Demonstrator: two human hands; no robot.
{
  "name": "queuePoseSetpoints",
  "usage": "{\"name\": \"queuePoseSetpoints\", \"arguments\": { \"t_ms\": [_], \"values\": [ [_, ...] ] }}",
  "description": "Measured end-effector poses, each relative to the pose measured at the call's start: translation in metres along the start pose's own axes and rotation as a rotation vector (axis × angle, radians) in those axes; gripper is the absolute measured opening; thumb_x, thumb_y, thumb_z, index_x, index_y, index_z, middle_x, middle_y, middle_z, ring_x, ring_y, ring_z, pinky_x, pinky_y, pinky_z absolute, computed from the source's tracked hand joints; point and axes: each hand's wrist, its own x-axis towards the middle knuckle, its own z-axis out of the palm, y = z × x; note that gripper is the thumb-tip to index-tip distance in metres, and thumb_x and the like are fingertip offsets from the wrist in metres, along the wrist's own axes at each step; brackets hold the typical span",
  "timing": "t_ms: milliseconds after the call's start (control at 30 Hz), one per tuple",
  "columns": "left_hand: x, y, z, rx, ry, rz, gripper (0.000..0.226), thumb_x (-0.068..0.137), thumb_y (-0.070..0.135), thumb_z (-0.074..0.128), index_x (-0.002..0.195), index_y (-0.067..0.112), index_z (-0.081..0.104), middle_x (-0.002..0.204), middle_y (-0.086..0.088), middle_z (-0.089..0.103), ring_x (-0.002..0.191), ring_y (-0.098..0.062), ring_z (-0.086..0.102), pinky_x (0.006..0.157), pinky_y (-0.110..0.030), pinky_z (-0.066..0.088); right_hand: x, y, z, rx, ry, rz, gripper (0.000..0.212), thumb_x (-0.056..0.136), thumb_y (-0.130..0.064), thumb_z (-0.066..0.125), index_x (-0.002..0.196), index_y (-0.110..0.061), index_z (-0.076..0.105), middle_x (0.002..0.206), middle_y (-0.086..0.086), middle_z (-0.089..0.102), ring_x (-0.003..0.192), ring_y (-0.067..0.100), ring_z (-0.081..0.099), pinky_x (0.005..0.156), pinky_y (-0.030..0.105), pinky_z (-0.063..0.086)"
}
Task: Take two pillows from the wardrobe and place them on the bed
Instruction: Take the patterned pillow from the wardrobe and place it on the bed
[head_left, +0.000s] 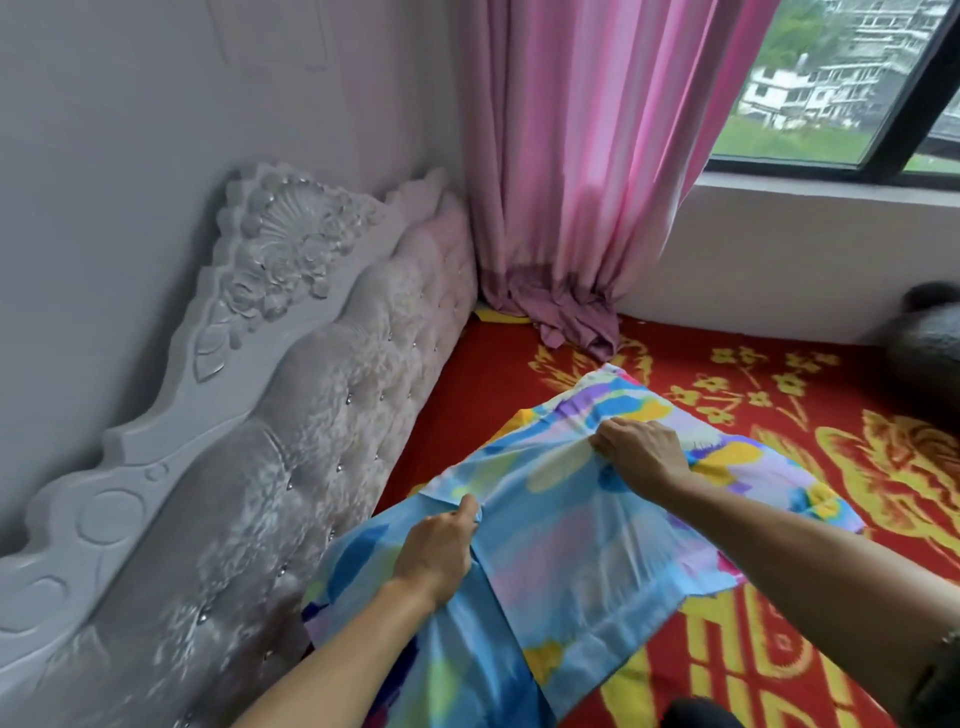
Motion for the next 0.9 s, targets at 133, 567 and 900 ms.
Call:
{"name": "queuePoseSetpoints", "arguments": {
  "t_ms": [133,567,900],
  "values": [
    [0.033,-0.003,-0.001,-0.003,-0.001,-0.046,0.008,0.096,0.017,0.038,0.1,0.012,0.043,0.084,-0.017,0.068,0.077,-0.039,0.062,0.054,-0.037,0.032,0.041,0.012,0.015,0.023,0.016,-0.006,0.022,0.09,-0.034,0.053,0.079,-0.016,0.056,0.09,0.005,0.07,0.084,0.032,0.063,0.062,0.033,0.032],
    [0.21,-0.016,0.021,0.078,-0.154,-0.279,0.011,0.096,0.022,0.039,0.102,0.013,0.04,0.089,-0.017,0.066,0.081,-0.038,0.059,0.055,-0.039,0.035,0.24,0.079,0.091,0.278,-0.092,-0.13,0.022,0.092,-0.025,0.055,0.074,-0.012,0.058,0.083,0.013,0.07,0.079,0.036,0.064,0.068,0.041,0.046],
    [0.29,-0.039,0.012,-0.123,-0.069,-0.348,0.006,0.092,0.012,0.048,0.091,0.015,0.043,0.083,-0.018,0.065,0.078,-0.036,0.06,0.054,-0.033,0.033,0.333,0.081,0.066,0.314,-0.013,-0.066,0.022,0.093,-0.028,0.05,0.08,-0.011,0.058,0.09,0.013,0.068,0.087,0.035,0.061,0.066,0.039,0.042]
  ]
}}
